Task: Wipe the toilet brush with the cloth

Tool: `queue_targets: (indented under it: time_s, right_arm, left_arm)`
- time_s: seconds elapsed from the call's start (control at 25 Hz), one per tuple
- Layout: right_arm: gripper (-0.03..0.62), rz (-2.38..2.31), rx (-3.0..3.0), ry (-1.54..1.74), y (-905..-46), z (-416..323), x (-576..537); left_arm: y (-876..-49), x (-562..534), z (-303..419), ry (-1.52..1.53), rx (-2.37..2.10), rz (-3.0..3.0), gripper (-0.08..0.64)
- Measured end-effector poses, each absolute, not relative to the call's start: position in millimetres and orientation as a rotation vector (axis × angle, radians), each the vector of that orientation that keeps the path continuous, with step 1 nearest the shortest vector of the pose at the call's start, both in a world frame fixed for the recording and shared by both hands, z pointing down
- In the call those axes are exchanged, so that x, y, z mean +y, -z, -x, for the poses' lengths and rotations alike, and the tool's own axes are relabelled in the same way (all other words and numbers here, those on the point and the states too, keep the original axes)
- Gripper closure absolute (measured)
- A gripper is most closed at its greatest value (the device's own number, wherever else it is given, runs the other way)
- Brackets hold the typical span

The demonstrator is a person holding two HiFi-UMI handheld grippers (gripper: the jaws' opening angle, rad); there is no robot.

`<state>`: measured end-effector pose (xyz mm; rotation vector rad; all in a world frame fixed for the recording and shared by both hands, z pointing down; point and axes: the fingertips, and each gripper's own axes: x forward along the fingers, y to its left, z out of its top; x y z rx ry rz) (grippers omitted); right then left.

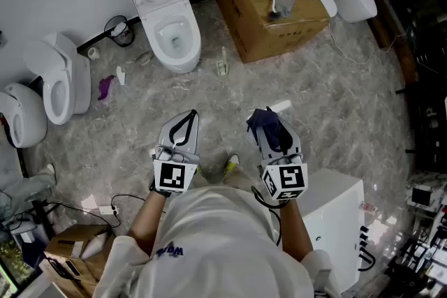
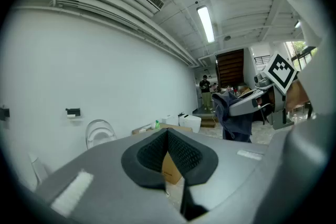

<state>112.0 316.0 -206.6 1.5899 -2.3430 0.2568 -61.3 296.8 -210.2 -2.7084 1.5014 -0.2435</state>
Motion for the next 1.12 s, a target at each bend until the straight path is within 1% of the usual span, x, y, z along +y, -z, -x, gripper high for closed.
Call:
queue_targets:
  time_s: [0.2, 0.48, 0.8, 1.12]
  right_arm:
    - [0.433, -1.63, -2.303, -0.253, 206.9, -59.0, 330.9]
    - [0.433, -1.702, -2.245, -0.25, 211.8, -30.6, 348.5]
    - [0.432, -1.733, -2.209, -0.284, 210.2, -36.3, 359.8]
    - [0.431, -1.716, -2.222, -0.358, 178.4, -64.2, 322.3]
  left_arm:
    - [191.9, 304.8, 116.4, 0.267, 1.456, 2.743, 0.558]
    - [184.8, 311.6, 152.8, 0.26, 1.393, 2.786, 0.558]
    - [177.6, 316.1, 159.8, 0.305, 1.405, 2.805, 0.558]
    - [162.4, 286.4, 143.0, 0.364, 1.445, 2.78, 0.558]
